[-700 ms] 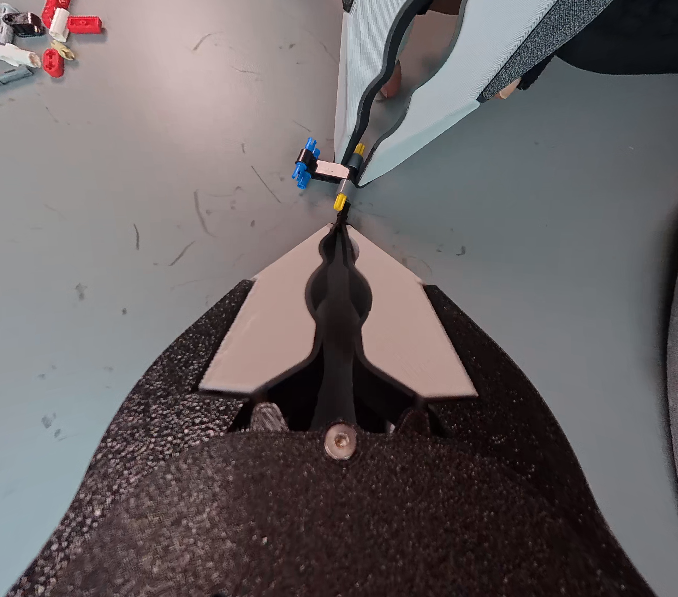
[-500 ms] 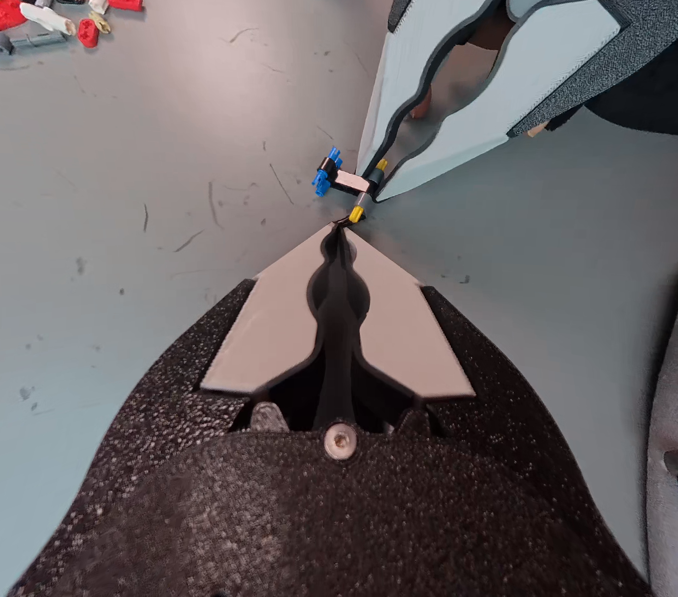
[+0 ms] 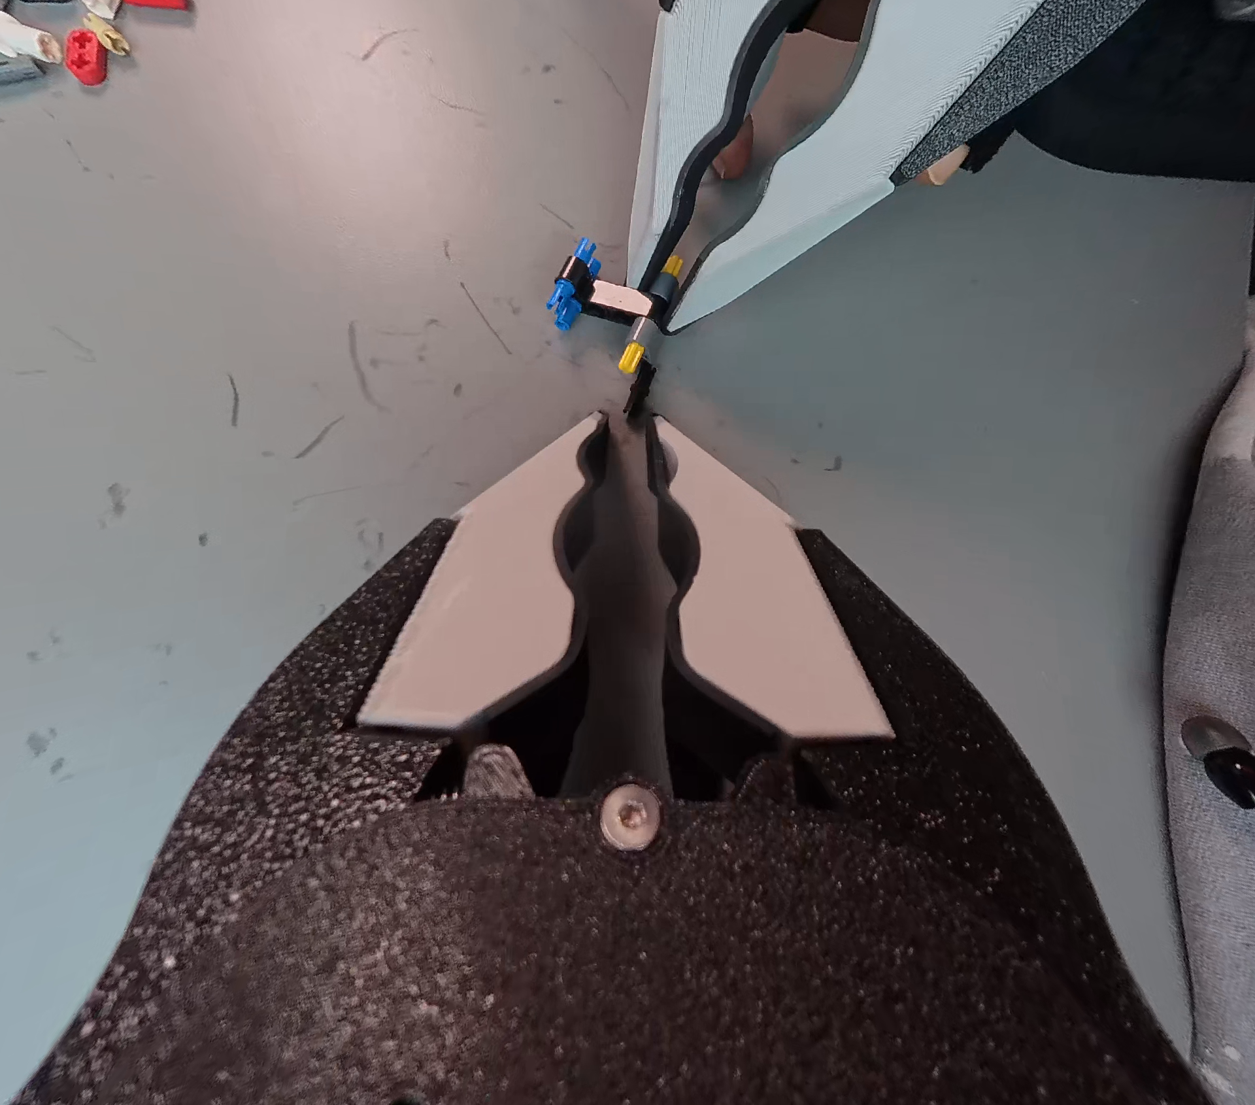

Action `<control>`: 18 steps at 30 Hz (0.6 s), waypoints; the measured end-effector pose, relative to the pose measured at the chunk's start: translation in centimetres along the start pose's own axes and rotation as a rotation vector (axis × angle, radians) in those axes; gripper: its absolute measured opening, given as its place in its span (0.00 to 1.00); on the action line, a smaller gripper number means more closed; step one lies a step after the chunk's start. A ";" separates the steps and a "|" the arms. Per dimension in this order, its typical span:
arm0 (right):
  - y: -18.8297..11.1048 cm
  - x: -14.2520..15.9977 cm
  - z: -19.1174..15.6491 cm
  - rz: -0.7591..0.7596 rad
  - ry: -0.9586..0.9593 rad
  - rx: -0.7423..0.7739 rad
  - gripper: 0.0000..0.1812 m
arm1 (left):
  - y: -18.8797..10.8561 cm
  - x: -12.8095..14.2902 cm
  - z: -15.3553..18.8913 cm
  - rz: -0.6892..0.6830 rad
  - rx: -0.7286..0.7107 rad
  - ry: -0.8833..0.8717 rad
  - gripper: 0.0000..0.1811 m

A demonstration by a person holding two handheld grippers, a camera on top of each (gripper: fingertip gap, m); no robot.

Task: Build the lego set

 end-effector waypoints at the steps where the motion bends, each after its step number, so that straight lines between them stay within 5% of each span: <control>1: 0.0 0.0 0.0 0.001 -0.002 -0.003 0.05 | 0.0 0.0 0.0 0.000 0.004 0.011 0.08; 7: 0.0 0.0 -0.1 0.002 -0.016 -0.011 0.05 | 0.0 -0.1 0.0 -0.006 0.055 0.039 0.12; 18: -0.2 0.3 0.3 0.015 -0.024 -0.037 0.05 | 0.6 -0.4 0.3 -0.002 -0.016 0.145 0.02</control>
Point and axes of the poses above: each gripper's, where its closed fingertips meet, y out along the fingers, x out of its underside, z = x × y across the jaws, the point moved 7 cm from there along -y, back along the fingers, and after that the axes turned 11 degrees about -y, right-handed, at the moved point
